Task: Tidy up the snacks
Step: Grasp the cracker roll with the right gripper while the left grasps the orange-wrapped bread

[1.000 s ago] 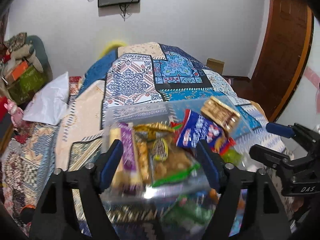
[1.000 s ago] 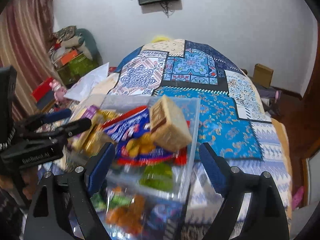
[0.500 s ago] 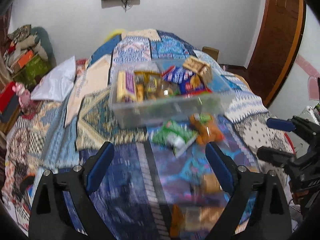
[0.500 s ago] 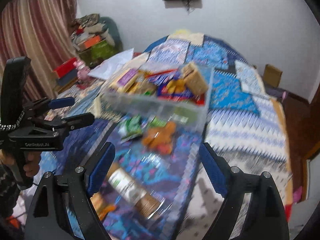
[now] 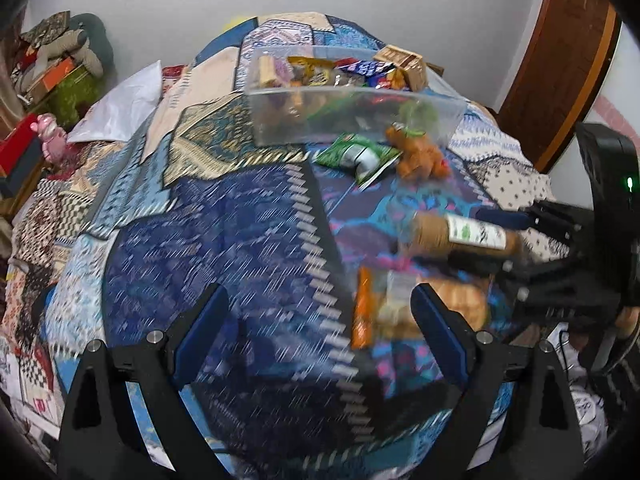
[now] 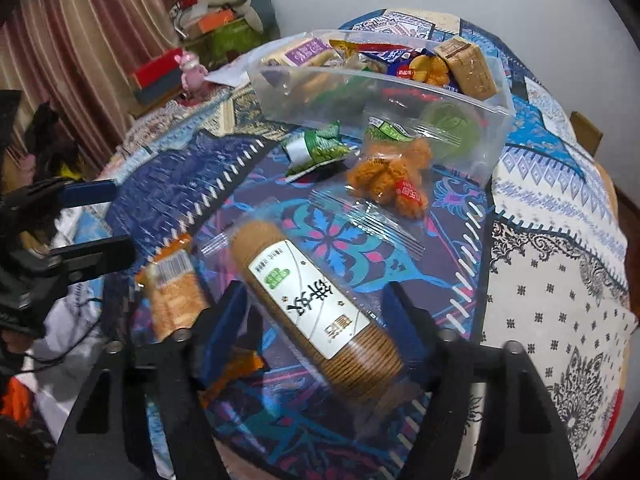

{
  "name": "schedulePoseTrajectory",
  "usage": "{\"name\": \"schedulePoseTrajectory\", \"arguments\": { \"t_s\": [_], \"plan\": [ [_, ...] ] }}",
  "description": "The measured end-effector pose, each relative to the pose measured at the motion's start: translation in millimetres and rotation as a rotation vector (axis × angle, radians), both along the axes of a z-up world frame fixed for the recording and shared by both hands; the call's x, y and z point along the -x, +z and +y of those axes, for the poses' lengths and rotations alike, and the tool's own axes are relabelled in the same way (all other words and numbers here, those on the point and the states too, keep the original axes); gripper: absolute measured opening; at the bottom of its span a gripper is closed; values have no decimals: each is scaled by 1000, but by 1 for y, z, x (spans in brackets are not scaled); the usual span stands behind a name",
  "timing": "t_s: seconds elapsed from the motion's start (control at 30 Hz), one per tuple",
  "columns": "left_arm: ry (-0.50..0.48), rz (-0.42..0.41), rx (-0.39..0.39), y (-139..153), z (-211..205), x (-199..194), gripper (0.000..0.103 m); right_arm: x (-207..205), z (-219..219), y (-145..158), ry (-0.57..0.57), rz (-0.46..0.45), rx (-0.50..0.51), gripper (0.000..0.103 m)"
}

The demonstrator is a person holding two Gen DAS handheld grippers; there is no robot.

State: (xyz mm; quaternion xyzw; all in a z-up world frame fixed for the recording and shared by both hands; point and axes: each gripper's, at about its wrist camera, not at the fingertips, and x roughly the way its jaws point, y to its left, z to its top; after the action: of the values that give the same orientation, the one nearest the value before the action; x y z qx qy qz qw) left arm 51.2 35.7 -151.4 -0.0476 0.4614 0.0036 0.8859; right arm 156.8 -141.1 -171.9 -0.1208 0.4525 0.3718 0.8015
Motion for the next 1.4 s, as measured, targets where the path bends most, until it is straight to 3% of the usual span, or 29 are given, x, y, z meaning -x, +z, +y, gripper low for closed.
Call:
{"name": "schedulePoseTrajectory", "arguments": {
  "t_s": [0.2,0.43,0.93,1.13,1.4],
  "plan": [
    [-19,44,10,-15,1,13,93,-2,-4,3,-21,19,-36,53],
    [-13,89,18,-35,-8,-7,93,9,-11,5,-40,17,-44,49],
    [48,26,-19,-16,-22,-80,93,15,-37,0,-129,38,-46,35],
    [-6,-24,42,3,-41,-64,93,14,-50,4,-181,9,-32,34],
    [-52,71,131,-23,-67,-77,93,15,-67,6,-235,16,-26,37]
  ]
}}
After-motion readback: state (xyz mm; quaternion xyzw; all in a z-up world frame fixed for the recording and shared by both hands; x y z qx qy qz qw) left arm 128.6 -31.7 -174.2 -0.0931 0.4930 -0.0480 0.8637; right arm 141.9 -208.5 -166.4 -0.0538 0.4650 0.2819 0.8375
